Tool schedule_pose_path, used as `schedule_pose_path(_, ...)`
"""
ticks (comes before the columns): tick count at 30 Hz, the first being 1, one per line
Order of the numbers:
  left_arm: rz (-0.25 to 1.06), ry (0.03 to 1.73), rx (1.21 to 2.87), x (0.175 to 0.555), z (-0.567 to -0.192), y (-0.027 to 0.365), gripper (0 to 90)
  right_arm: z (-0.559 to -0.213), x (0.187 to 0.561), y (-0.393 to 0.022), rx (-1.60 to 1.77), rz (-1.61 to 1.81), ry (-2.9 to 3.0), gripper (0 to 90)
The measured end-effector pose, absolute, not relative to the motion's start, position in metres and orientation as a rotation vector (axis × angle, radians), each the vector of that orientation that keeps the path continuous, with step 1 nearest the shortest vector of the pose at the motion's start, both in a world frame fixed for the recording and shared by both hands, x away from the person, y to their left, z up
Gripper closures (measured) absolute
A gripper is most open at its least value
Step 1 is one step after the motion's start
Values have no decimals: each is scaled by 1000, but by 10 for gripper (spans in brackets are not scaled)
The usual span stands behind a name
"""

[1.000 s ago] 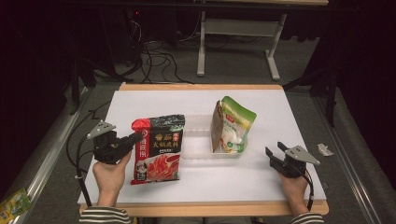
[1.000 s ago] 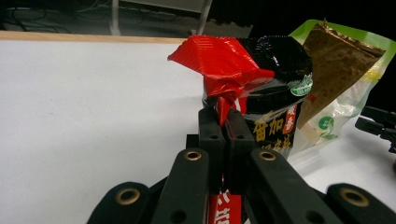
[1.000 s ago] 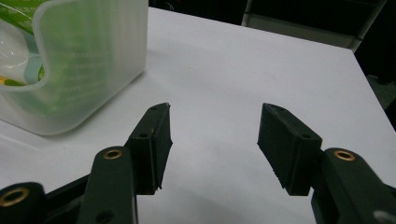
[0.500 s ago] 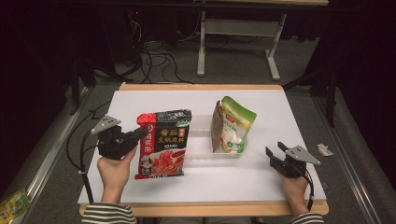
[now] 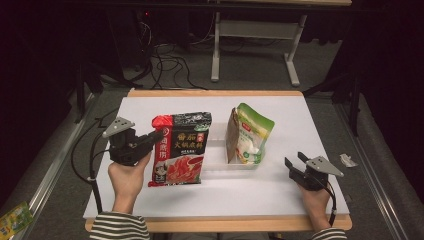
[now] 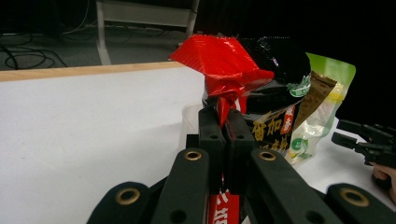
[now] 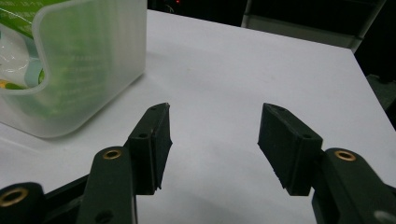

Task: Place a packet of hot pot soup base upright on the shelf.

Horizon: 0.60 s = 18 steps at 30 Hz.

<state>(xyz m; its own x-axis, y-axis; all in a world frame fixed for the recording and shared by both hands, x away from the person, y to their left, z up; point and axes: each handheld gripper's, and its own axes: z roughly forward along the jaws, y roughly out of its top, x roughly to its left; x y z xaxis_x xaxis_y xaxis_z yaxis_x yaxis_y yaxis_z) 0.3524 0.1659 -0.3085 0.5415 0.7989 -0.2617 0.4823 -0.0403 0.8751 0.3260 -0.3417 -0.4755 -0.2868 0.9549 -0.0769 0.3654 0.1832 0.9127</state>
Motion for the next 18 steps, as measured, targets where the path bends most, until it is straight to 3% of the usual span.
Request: schedule_pose_path(18, 380, 1055, 1703, 365, -296, 143, 888, -476, 326, -342, 1248, 1085, 1771, 441)
